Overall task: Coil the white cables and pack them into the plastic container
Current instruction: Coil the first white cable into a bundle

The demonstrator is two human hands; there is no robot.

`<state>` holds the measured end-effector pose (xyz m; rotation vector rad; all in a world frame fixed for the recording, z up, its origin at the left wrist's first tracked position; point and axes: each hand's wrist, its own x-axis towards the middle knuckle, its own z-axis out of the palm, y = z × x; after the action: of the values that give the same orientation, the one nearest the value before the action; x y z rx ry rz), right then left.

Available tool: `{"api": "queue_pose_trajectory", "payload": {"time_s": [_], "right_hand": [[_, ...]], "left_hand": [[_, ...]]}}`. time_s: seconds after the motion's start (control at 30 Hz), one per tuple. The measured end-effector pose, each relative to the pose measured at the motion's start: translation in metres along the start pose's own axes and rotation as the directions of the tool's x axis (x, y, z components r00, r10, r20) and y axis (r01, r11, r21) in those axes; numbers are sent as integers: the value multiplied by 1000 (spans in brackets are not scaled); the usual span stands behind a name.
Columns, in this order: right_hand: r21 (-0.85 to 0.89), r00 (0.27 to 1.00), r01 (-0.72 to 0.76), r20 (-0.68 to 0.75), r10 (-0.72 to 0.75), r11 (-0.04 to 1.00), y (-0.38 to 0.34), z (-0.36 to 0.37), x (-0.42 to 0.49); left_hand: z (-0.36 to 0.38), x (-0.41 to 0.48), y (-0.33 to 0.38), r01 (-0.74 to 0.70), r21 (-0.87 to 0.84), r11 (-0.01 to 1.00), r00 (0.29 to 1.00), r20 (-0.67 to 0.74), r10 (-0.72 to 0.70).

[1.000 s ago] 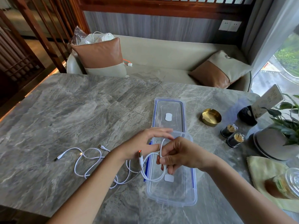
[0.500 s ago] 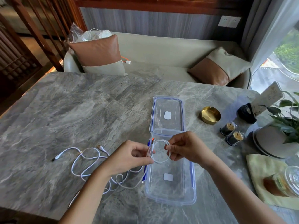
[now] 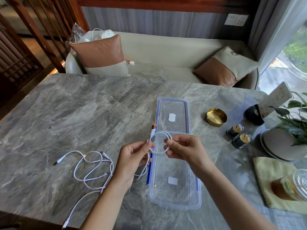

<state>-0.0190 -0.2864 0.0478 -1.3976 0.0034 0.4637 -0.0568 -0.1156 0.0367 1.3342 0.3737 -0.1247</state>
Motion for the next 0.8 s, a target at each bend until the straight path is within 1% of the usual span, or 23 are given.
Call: {"api": "queue_pose_trajectory", "payload": {"time_s": [0.07, 0.13, 0.17, 0.2, 0.23, 0.27, 0.3, 0.33, 0.37, 0.4, 0.47, 0.5, 0.53, 0.57, 0.6, 0.63, 0.67, 0.7, 0.73, 0.77, 0.8], "right_hand": [[63, 1000, 3, -10, -2, 998, 1, 3, 1], [114, 998, 19, -65, -12, 993, 1, 7, 2], [119, 997, 20, -79, -11, 993, 0, 9, 2], [97, 998, 6, -59, -1, 995, 1, 11, 0], [48, 1000, -27, 3, 27, 998, 2, 13, -2], [-29, 993, -69, 95, 71, 997, 4, 17, -6], [-106, 974, -107, 190, 126, 989, 7, 22, -10], [-154, 950, -143, 256, 179, 978, 11, 28, -13], [-160, 935, -180, 278, 219, 971, 14, 32, -16], [-132, 932, -221, 262, 249, 966, 17, 35, -18], [-1, 929, -316, 202, 309, 949, 23, 42, -19], [108, 914, -381, 194, 356, 918, 25, 46, -19], [252, 886, -458, 209, 414, 853, 27, 49, -20], [431, 849, -528, 237, 473, 732, 28, 53, -20], [604, 817, -554, 264, 512, 573, 28, 57, -19], [731, 804, -527, 264, 532, 434, 28, 59, -17], [811, 805, -471, 235, 545, 347, 27, 61, -14], [855, 812, -410, 185, 554, 317, 25, 62, -11], [870, 821, -365, 133, 556, 331, 23, 63, -9], [862, 834, -337, 85, 546, 380, 22, 65, -6], [833, 853, -316, 39, 520, 454, 22, 66, -5]], "left_hand": [[2, 0, 1, -2, -63, 998, 1000, -5, 2], [5, 0, 4, -39, -114, 993, 999, -16, 38], [7, 1, 5, -64, -135, 989, 998, -35, 60], [9, 1, 6, -90, -154, 984, 994, -67, 81], [11, 2, 7, -117, -167, 979, 989, -106, 100], [13, 3, 8, -144, -174, 974, 983, -140, 120], [15, 3, 8, -170, -166, 971, 976, -168, 142], [17, 4, 8, -192, -143, 971, 968, -189, 164], [19, 4, 7, -211, -118, 970, 961, -207, 184], [20, 3, 7, -227, -103, 968, 954, -224, 200], [20, 3, 7, -250, -103, 963, 942, -257, 217], [18, 2, 6, -255, -100, 962, 939, -264, 222], [16, 3, 5, -259, -90, 962, 938, -260, 228], [14, 3, 5, -264, -74, 962, 940, -243, 239], [11, 3, 4, -271, -49, 961, 942, -219, 254], [9, 3, 3, -280, -19, 960, 943, -195, 271], [6, 2, 3, -287, 13, 958, 941, -182, 284], [2, 2, 3, -291, 42, 956, 939, -180, 294], [-2, 1, 4, -291, 63, 955, 937, -185, 297], [-6, 1, 4, -284, 77, 956, 937, -189, 293], [-11, 0, 5, -269, 84, 959, 941, -187, 281]]}}
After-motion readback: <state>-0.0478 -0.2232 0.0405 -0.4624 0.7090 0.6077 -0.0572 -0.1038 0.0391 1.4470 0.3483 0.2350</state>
